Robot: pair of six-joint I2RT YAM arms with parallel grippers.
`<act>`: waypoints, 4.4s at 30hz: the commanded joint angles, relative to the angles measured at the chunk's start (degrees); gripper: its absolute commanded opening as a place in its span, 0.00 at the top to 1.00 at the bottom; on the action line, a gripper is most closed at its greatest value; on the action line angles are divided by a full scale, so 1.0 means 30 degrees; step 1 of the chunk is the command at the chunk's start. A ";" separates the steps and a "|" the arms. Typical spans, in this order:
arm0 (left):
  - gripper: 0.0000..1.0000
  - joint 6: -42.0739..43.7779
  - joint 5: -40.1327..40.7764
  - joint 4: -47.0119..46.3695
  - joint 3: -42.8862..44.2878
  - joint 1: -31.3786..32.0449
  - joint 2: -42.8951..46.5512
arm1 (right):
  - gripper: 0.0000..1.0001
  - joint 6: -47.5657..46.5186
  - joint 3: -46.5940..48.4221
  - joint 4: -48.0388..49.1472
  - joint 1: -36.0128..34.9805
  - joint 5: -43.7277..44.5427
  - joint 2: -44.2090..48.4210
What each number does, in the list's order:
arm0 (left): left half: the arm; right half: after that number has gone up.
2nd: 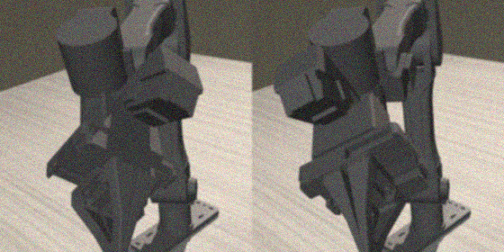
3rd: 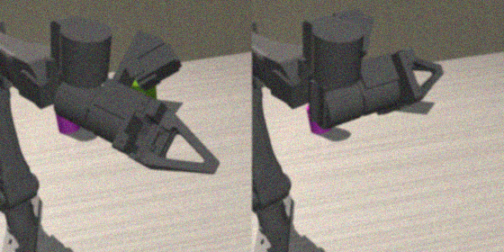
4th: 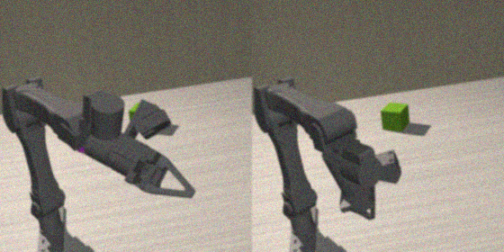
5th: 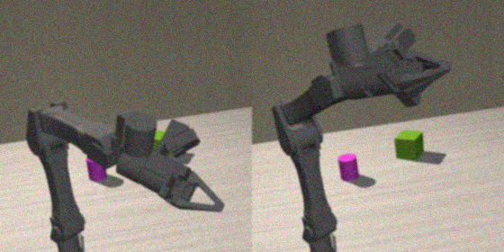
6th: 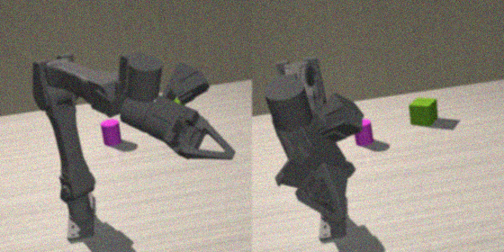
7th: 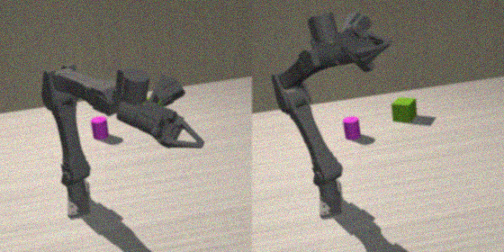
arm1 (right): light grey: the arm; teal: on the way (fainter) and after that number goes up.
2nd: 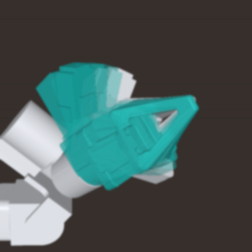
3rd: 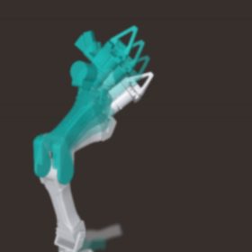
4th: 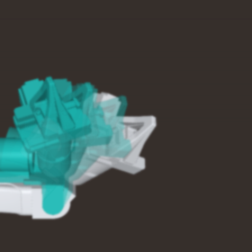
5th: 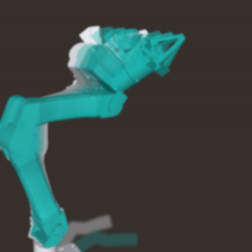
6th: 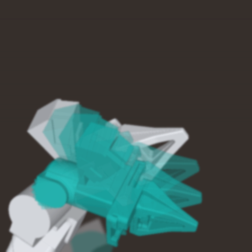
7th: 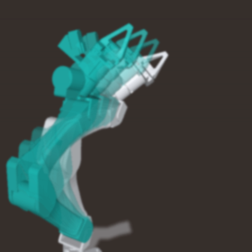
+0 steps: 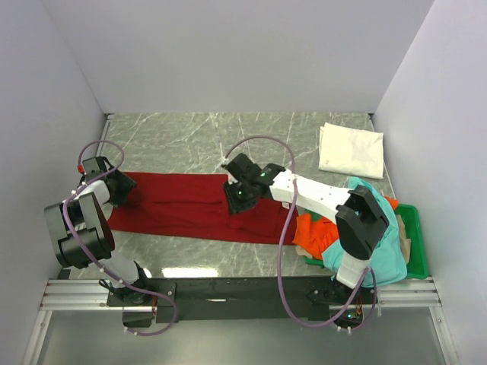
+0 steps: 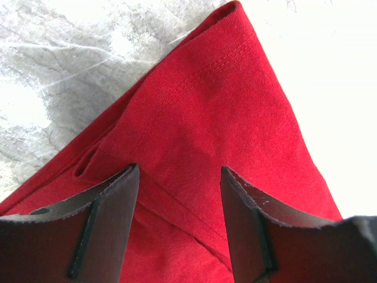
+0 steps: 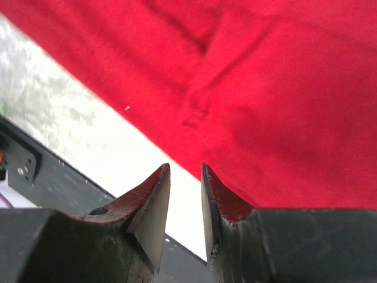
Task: Fold and stack the t-shirts
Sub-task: Fold the tshirt
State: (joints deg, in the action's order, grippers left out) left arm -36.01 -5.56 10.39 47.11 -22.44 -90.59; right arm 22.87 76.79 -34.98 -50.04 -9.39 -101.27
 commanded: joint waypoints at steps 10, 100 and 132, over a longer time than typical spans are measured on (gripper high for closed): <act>0.35 0.0724 0.0653 0.1075 0.1227 -0.0080 0.1191 | 0.65 0.0345 -0.0637 0.0147 0.5048 0.1810 -0.0488; 0.34 -0.1325 -0.0074 0.3009 -0.2167 0.4080 0.2450 | 0.67 0.1369 0.5951 -0.2517 1.0322 -0.0183 -0.8310; 0.33 -0.2556 0.1150 0.7229 -0.2813 0.5223 0.9718 | 0.64 0.1252 1.3986 -0.1935 1.1378 -0.4252 -0.8403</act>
State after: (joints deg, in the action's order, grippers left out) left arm -43.79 -5.74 29.89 37.89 -6.96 -60.95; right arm 27.05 120.46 -44.10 -15.57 -19.16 -134.72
